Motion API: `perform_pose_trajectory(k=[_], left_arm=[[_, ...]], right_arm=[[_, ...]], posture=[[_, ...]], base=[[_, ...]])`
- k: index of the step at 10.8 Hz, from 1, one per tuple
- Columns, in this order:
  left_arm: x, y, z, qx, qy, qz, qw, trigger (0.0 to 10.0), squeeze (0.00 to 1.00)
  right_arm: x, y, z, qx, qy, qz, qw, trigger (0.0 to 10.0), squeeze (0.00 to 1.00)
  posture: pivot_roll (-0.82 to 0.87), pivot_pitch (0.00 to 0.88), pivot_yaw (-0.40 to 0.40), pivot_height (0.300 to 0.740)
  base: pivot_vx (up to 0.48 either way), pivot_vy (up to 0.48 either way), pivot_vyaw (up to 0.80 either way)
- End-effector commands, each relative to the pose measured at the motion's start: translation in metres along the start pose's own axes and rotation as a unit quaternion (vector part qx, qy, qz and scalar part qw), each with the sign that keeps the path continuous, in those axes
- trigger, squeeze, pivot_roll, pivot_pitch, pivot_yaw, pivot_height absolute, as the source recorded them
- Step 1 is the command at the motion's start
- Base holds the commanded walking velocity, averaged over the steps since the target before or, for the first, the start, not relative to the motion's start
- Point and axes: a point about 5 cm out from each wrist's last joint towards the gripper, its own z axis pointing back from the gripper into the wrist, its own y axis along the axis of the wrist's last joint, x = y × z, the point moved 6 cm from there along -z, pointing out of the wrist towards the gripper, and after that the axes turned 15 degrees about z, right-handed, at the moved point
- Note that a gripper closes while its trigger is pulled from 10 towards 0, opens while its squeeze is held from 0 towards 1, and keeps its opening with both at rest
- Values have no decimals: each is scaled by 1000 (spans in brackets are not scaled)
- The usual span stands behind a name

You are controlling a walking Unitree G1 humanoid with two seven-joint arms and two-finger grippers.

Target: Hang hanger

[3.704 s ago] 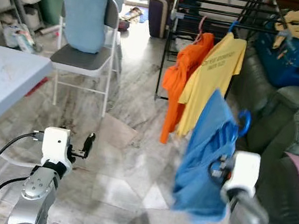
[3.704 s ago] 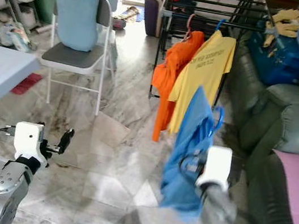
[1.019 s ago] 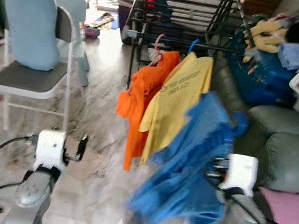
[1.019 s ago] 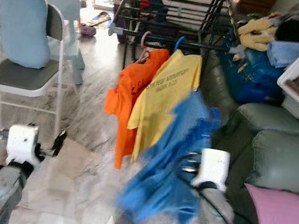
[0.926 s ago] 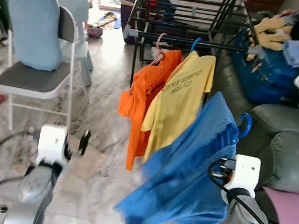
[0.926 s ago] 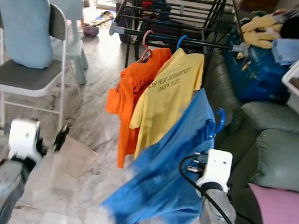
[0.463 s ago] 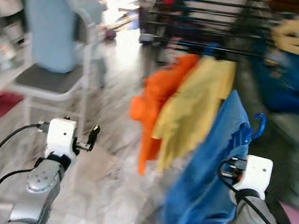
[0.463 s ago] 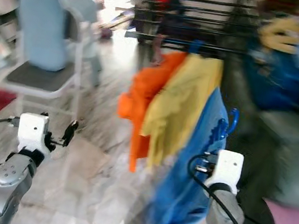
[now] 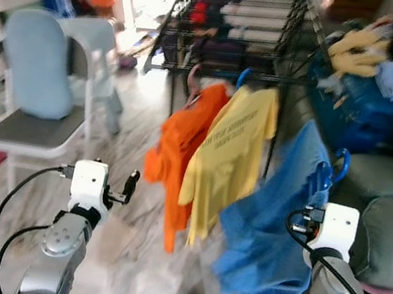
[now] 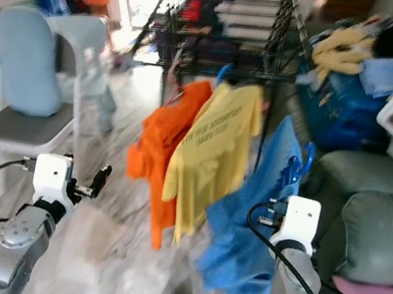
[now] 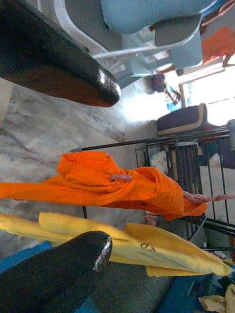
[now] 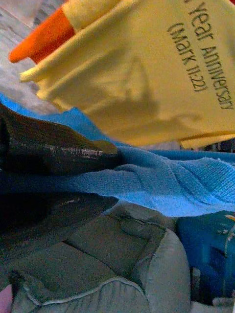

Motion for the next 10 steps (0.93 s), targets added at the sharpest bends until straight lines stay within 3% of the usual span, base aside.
perform_pose_trajectory(k=[1,5,10], left_arm=[[-7,4,-1,2,7,-2,1000,10000,0],[2,1,-6,-8,-9,13,1000,10000,0],[9,-5,-5,-19,-21,17,999,10000,0]], right_arm=[[-5,14,1,21,6,-3,1000,10000,0],[-1,12,-1,8,2,6,1000,10000,0],[-12,8,-1,-5,35,5,999,10000,0]], posture=[[-146,0,68,740],[-153,0,68,740],[-156,0,62,740]], base=[[480,0,0],[480,0,0],[465,0,0]])
